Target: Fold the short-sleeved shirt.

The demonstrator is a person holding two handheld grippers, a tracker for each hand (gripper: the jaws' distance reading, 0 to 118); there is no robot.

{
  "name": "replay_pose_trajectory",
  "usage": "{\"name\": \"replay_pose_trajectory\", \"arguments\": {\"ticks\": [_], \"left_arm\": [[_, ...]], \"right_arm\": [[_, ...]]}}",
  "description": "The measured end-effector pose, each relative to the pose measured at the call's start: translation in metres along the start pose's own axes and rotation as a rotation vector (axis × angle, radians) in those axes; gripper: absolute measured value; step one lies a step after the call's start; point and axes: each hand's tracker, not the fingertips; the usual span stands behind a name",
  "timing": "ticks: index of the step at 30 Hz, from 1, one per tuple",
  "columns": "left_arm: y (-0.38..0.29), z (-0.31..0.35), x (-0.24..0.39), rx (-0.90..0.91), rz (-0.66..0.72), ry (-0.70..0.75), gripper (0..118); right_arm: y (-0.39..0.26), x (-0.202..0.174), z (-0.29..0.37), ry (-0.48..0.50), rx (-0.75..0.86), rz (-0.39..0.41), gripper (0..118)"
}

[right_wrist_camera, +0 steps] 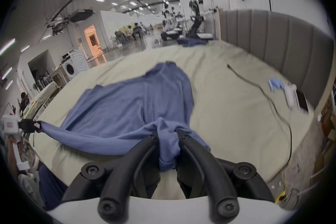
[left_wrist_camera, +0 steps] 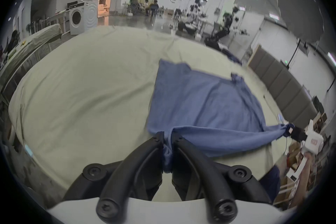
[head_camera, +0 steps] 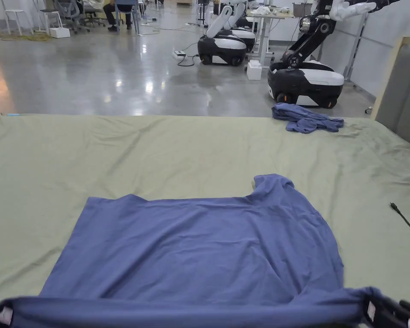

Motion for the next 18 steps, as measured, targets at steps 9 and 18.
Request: {"name": "replay_pose_trajectory", "arguments": {"ticks": [9, 18], "left_arm": [[0.048, -0.159, -0.004, -0.146, -0.014, 0.107, 7], [0.048, -0.181, -0.011, -0.079, 0.012, 0.138, 36]], "right_arm": [[0.039, -0.001, -0.143, -0.039, -0.094, 0.061, 16], [0.022, 0.017, -0.199, -0.063, -0.131, 0.057, 73]]}}
